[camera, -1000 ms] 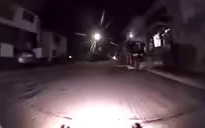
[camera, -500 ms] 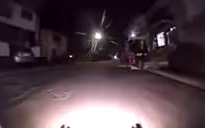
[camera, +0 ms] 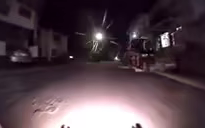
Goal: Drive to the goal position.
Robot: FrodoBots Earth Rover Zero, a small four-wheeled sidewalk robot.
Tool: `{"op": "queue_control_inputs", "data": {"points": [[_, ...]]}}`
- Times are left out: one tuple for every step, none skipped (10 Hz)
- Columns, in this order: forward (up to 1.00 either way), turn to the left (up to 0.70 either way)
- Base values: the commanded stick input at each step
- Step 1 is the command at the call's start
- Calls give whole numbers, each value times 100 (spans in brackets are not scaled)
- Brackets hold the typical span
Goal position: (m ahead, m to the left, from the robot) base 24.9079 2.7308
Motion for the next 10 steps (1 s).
{"op": "queue_control_inputs", "data": {"points": [[85, 0], [85, 0], [85, 0], [85, 0], [85, 0], [85, 0], [85, 0], [85, 0], [85, 0], [85, 0]]}}
